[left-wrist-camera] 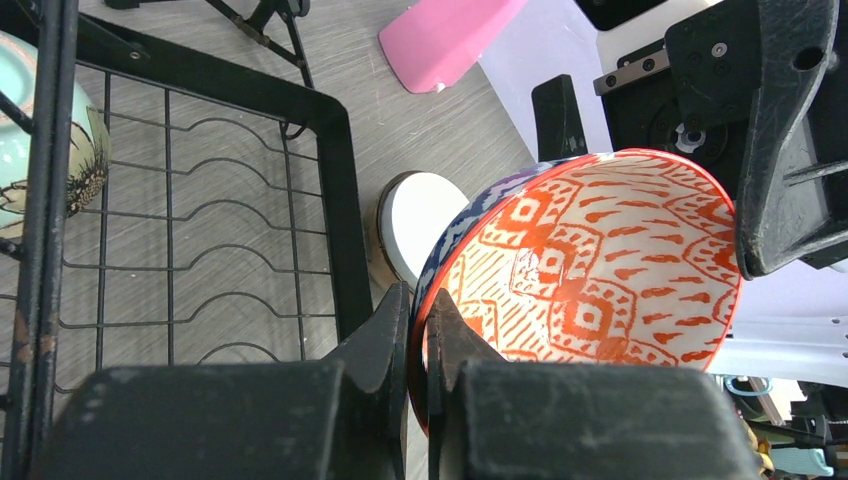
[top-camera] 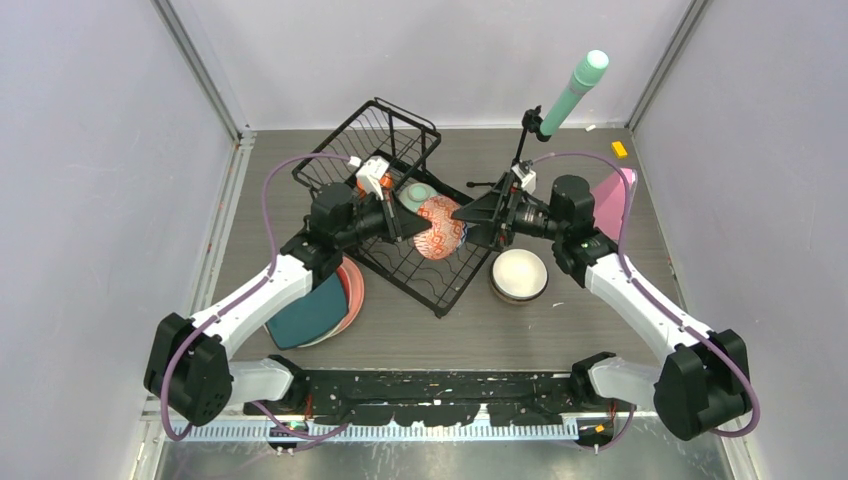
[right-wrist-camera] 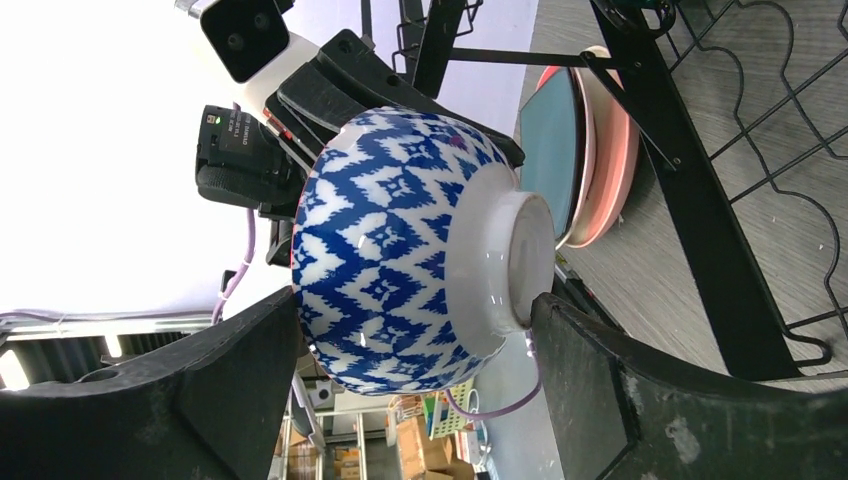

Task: Load the mixed dishes into the dish rack
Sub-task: Turn the bowl upside down on the dish rack.

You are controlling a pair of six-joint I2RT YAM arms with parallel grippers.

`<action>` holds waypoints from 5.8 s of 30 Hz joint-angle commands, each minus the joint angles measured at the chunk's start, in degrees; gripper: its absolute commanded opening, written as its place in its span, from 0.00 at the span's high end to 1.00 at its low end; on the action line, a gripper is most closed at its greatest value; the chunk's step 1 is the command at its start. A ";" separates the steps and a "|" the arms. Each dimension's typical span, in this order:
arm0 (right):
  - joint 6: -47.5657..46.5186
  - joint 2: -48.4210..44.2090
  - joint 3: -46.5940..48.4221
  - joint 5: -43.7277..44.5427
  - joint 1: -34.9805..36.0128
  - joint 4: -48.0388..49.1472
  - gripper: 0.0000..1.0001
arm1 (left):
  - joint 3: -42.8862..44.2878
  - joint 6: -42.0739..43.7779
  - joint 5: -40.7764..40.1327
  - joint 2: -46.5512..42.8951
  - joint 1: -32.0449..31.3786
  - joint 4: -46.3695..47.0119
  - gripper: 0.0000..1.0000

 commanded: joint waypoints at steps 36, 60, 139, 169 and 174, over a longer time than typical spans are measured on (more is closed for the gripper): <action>-4.72 -2.98 1.77 -4.91 3.44 4.91 0.31 | -0.50 -2.75 -0.90 -2.23 0.27 6.99 1.00; -16.49 -3.46 5.94 4.66 3.44 -14.09 0.66 | 2.49 0.92 -2.44 -2.85 0.27 -1.49 0.56; -47.82 41.78 40.10 70.71 31.56 -56.30 0.34 | -5.70 9.02 -21.82 -39.07 0.27 -25.49 0.06; -49.48 44.00 36.88 59.62 32.09 -53.35 0.16 | -6.21 7.83 -22.25 -39.36 0.27 -26.41 0.05; -48.49 44.48 36.61 58.01 32.17 -52.45 0.16 | -6.45 7.72 -22.25 -39.32 0.27 -26.51 0.05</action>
